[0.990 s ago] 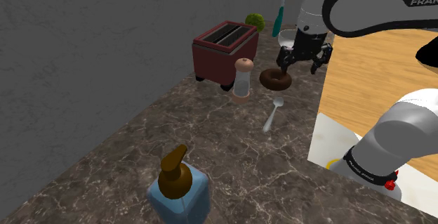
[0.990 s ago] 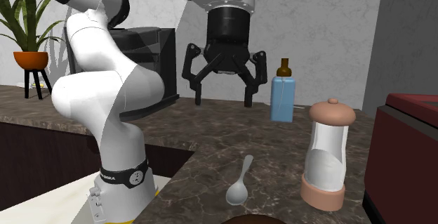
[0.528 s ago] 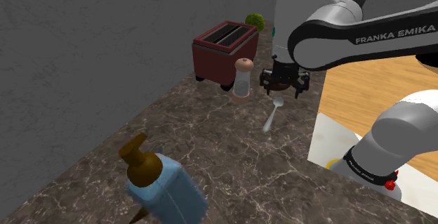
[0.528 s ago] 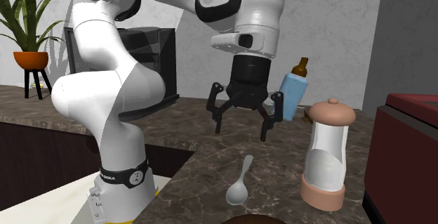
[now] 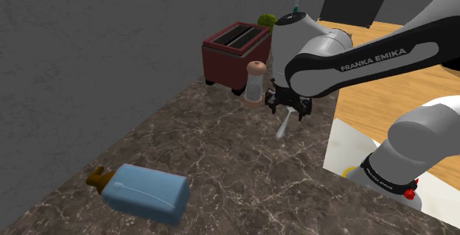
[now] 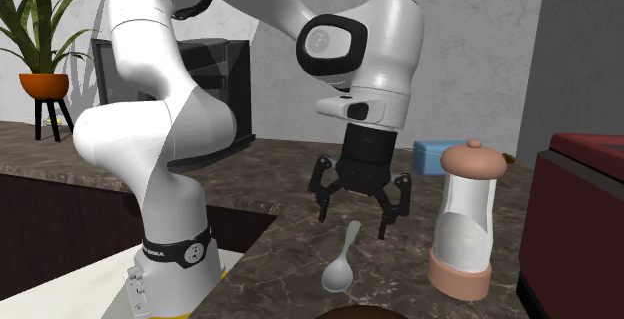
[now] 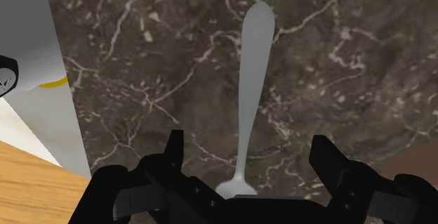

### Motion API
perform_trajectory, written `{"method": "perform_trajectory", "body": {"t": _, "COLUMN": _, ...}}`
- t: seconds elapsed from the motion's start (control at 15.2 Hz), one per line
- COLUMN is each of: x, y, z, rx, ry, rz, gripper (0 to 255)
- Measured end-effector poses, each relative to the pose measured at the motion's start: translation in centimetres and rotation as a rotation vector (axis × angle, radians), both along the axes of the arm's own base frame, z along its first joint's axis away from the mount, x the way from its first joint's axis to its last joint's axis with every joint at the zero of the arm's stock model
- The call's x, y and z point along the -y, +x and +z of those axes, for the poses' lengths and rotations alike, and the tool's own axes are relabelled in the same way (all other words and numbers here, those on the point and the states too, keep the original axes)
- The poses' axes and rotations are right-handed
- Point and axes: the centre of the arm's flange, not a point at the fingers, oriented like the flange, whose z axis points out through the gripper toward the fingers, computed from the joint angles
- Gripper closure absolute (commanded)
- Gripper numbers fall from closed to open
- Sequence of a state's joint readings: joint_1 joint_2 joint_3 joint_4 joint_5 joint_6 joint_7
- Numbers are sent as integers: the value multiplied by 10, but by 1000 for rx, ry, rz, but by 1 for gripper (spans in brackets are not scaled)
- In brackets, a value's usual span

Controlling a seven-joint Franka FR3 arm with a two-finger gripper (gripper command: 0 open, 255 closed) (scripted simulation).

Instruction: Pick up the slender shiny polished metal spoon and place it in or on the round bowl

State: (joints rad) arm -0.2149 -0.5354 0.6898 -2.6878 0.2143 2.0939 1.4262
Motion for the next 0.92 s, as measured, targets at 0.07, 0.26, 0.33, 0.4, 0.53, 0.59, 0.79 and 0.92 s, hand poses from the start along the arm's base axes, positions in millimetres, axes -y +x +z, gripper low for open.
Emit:
{"method": "perform_trajectory", "body": {"t": 0.07, "x": 1, "y": 0, "z": -5, "rx": 0, "ry": 0, "rz": -1, "gripper": 0}}
{"method": "perform_trajectory", "body": {"t": 0.26, "x": 3, "y": -1, "z": -17, "rx": 0, "ry": 0, "rz": -2, "gripper": 0}}
{"method": "perform_trajectory", "body": {"t": 0.33, "x": 3, "y": -1, "z": -17, "rx": 0, "ry": 0, "rz": -2, "gripper": 0}}
{"method": "perform_trajectory", "body": {"t": 0.4, "x": 3, "y": -1, "z": -18, "rx": 0, "ry": 0, "rz": -2, "gripper": 0}}
{"method": "perform_trajectory", "body": {"t": 0.53, "x": 3, "y": -1, "z": -18, "rx": 1, "ry": 0, "rz": -2, "gripper": 0}}
{"method": "perform_trajectory", "body": {"t": 0.59, "x": 3, "y": -1, "z": -18, "rx": 1, "ry": 0, "rz": -2, "gripper": 0}}
{"method": "perform_trajectory", "body": {"t": 0.79, "x": 3, "y": -1, "z": -18, "rx": 1, "ry": 0, "rz": -2, "gripper": 255}}
{"method": "perform_trajectory", "body": {"t": 0.92, "x": 3, "y": -1, "z": -17, "rx": 5, "ry": 1, "rz": -1, "gripper": 255}}
